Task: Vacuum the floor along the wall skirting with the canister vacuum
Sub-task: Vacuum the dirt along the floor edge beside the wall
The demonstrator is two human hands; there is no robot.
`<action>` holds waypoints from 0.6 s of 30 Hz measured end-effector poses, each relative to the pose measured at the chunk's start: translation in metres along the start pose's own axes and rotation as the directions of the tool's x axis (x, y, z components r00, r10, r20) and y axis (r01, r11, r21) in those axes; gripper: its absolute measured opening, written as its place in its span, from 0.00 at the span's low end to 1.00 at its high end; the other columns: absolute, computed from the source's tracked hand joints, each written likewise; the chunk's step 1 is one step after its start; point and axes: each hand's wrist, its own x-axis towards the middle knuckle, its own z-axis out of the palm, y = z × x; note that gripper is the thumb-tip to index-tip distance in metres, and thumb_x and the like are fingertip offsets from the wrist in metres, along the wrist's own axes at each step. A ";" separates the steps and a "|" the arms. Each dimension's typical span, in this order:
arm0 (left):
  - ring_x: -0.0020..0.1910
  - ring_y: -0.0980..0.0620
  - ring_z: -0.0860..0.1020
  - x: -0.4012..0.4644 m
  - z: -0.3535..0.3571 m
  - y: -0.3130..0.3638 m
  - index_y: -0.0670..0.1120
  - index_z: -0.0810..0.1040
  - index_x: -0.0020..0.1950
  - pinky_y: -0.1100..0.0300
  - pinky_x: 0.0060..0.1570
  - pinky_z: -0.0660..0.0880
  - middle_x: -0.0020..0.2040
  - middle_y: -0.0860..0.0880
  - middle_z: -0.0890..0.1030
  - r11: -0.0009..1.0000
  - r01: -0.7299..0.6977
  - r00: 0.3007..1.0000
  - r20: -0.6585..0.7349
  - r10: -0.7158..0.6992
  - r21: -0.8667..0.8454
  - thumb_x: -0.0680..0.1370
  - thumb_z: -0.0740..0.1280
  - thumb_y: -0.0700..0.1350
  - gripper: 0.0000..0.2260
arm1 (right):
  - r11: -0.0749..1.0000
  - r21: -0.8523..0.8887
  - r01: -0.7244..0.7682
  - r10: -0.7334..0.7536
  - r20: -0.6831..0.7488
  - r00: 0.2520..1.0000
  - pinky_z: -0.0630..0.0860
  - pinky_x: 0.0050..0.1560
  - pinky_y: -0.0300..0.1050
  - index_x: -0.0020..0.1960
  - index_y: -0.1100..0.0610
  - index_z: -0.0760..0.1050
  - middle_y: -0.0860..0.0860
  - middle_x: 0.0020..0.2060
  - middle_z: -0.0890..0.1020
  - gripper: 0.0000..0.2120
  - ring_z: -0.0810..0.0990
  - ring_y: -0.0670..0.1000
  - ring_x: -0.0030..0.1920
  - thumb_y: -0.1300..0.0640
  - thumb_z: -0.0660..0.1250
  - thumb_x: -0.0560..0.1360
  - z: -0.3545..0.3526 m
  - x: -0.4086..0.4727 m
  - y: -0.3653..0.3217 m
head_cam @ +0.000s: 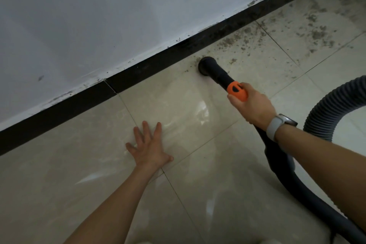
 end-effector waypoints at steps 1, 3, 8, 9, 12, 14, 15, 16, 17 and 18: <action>0.74 0.41 0.32 0.000 0.000 0.001 0.57 0.37 0.77 0.34 0.70 0.44 0.75 0.47 0.30 1.000 0.000 1.000 0.000 0.000 -0.001 0.70 0.73 0.57 0.50 | 1.000 0.014 0.025 -0.025 0.014 1.000 0.79 0.46 0.53 0.68 0.46 0.66 0.57 0.46 0.82 0.25 0.81 0.62 0.41 0.39 0.63 0.74 0.000 -0.004 -0.004; 0.74 0.41 0.32 0.001 -0.001 0.001 0.57 0.37 0.76 0.34 0.70 0.45 0.76 0.47 0.30 1.000 -0.001 1.000 0.000 0.001 0.002 0.70 0.73 0.57 0.50 | 0.993 -0.010 0.117 -0.115 0.096 0.989 0.76 0.48 0.49 0.69 0.46 0.65 0.58 0.50 0.81 0.26 0.80 0.62 0.48 0.40 0.63 0.75 0.007 -0.017 -0.016; 0.74 0.40 0.33 0.002 -0.001 0.000 0.56 0.37 0.76 0.34 0.70 0.46 0.76 0.47 0.31 1.000 -0.010 1.000 -0.003 0.010 0.020 0.70 0.73 0.57 0.50 | 0.961 -0.105 0.256 -0.230 0.212 0.950 0.70 0.42 0.44 0.71 0.46 0.63 0.56 0.52 0.81 0.27 0.80 0.59 0.49 0.39 0.62 0.75 0.027 -0.028 -0.029; 0.74 0.41 0.33 0.001 -0.001 -0.001 0.56 0.37 0.76 0.34 0.70 0.46 0.76 0.47 0.31 1.000 -0.014 1.000 -0.001 0.014 0.017 0.70 0.73 0.57 0.50 | 0.966 -0.118 0.228 -0.205 0.180 0.962 0.69 0.40 0.43 0.71 0.46 0.63 0.57 0.51 0.81 0.26 0.80 0.58 0.46 0.40 0.62 0.76 0.024 -0.022 -0.029; 0.74 0.41 0.33 0.001 0.000 -0.001 0.56 0.37 0.77 0.34 0.70 0.45 0.76 0.47 0.31 1.000 -0.012 1.000 -0.004 0.012 0.006 0.69 0.73 0.57 0.50 | 0.993 -0.099 0.069 -0.067 0.024 0.997 0.69 0.36 0.43 0.69 0.48 0.64 0.55 0.45 0.79 0.24 0.74 0.54 0.36 0.40 0.61 0.77 0.007 0.006 -0.023; 0.74 0.41 0.33 0.001 0.000 0.001 0.56 0.38 0.77 0.34 0.70 0.46 0.76 0.47 0.31 1.000 -0.004 1.000 -0.010 0.004 0.015 0.69 0.73 0.58 0.51 | 1.000 -0.018 0.013 -0.013 -0.046 0.999 0.76 0.40 0.50 0.68 0.48 0.65 0.55 0.45 0.81 0.24 0.78 0.58 0.38 0.40 0.61 0.76 0.000 0.015 -0.022; 0.74 0.41 0.33 0.002 -0.001 0.002 0.57 0.38 0.77 0.33 0.70 0.46 0.76 0.47 0.31 1.000 -0.001 1.000 -0.012 0.001 0.016 0.69 0.73 0.58 0.51 | 0.999 0.012 0.032 -0.031 -0.035 0.999 0.78 0.43 0.53 0.68 0.48 0.65 0.56 0.46 0.81 0.25 0.80 0.60 0.40 0.39 0.61 0.75 0.000 0.014 -0.024; 0.74 0.40 0.33 0.002 -0.001 0.002 0.57 0.38 0.76 0.33 0.70 0.46 0.76 0.47 0.31 1.000 0.001 1.000 -0.010 0.000 0.012 0.69 0.74 0.57 0.51 | 0.997 0.014 0.073 -0.073 0.005 0.997 0.79 0.46 0.53 0.69 0.47 0.65 0.56 0.46 0.81 0.25 0.80 0.60 0.42 0.39 0.62 0.75 0.003 0.009 -0.028; 0.74 0.40 0.33 0.002 -0.002 0.003 0.57 0.38 0.76 0.33 0.69 0.46 0.76 0.47 0.31 1.000 0.001 1.000 -0.007 -0.001 0.006 0.68 0.74 0.57 0.51 | 0.992 -0.004 0.129 -0.129 0.064 0.990 0.77 0.47 0.51 0.69 0.47 0.64 0.57 0.47 0.81 0.25 0.80 0.60 0.44 0.40 0.62 0.75 0.007 0.002 -0.033; 0.74 0.40 0.33 0.003 -0.002 0.004 0.57 0.38 0.76 0.33 0.69 0.46 0.76 0.47 0.31 1.000 0.001 1.000 -0.004 -0.001 0.002 0.68 0.74 0.56 0.52 | 0.981 -0.037 0.190 -0.184 0.135 0.974 0.76 0.46 0.48 0.70 0.47 0.64 0.57 0.49 0.81 0.26 0.80 0.60 0.46 0.40 0.62 0.75 0.014 -0.005 -0.038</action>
